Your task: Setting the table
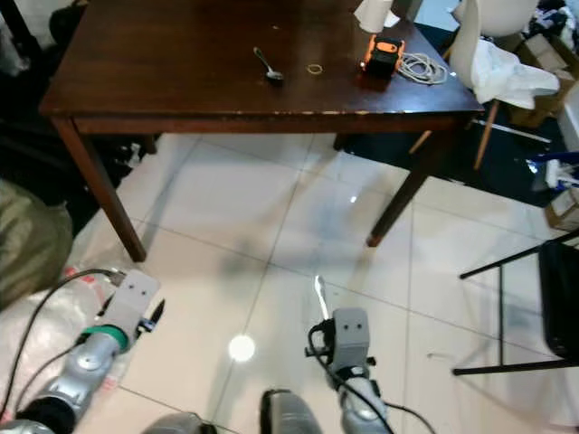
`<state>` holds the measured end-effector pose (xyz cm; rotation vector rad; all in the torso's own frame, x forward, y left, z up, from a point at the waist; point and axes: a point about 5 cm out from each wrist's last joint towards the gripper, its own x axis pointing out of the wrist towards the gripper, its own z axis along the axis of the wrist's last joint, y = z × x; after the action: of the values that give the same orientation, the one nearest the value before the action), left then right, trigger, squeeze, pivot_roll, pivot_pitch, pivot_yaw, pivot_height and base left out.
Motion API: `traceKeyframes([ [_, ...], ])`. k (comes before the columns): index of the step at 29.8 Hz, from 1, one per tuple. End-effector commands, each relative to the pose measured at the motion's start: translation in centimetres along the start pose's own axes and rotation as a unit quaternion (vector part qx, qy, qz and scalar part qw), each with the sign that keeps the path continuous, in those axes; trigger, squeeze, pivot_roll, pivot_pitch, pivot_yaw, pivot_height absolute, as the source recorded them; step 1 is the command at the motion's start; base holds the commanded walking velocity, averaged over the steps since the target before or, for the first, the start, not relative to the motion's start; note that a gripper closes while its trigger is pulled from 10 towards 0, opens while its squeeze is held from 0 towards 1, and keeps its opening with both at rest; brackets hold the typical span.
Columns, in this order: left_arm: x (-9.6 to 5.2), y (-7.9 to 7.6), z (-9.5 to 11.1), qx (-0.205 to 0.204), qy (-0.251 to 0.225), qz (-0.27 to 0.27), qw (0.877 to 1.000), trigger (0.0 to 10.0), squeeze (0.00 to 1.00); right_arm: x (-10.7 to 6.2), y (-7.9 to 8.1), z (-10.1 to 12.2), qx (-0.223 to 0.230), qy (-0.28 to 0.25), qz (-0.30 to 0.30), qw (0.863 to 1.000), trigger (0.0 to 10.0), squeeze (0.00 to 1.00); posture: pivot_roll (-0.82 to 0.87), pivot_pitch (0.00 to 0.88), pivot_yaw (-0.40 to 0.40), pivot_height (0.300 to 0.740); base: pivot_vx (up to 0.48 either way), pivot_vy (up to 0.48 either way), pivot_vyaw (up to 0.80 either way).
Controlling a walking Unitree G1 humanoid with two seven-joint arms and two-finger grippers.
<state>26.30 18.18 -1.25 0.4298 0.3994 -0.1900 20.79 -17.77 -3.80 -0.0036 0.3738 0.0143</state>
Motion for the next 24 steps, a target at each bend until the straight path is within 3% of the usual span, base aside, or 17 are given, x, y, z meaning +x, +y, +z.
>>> traceKeyframes([
  [1,-0.23,-0.37,-0.62,0.005,0.012,-0.008,1.0,10.0,0.0,-0.21,-0.34,-0.33,0.002,0.006,-0.007,1.0,10.0,0.0,0.04,0.019,0.002,0.74,0.304,0.0,0.0],
  [11,-0.24,-0.38,-0.65,0.005,0.011,-0.008,1.0,10.0,0.0,-0.19,-0.27,-0.34,0.002,0.006,-0.007,1.0,10.0,0.0,0.04,0.02,0.003,0.74,0.31,0.0,0.0],
  [24,-0.22,-0.48,-0.61,0.006,0.01,-0.011,1.0,10.0,0.0,-0.27,-0.19,-0.43,0.002,0.006,-0.007,1.0,10.0,0.0,0.04,0.021,0.003,0.74,0.303,-0.178,0.0],
])
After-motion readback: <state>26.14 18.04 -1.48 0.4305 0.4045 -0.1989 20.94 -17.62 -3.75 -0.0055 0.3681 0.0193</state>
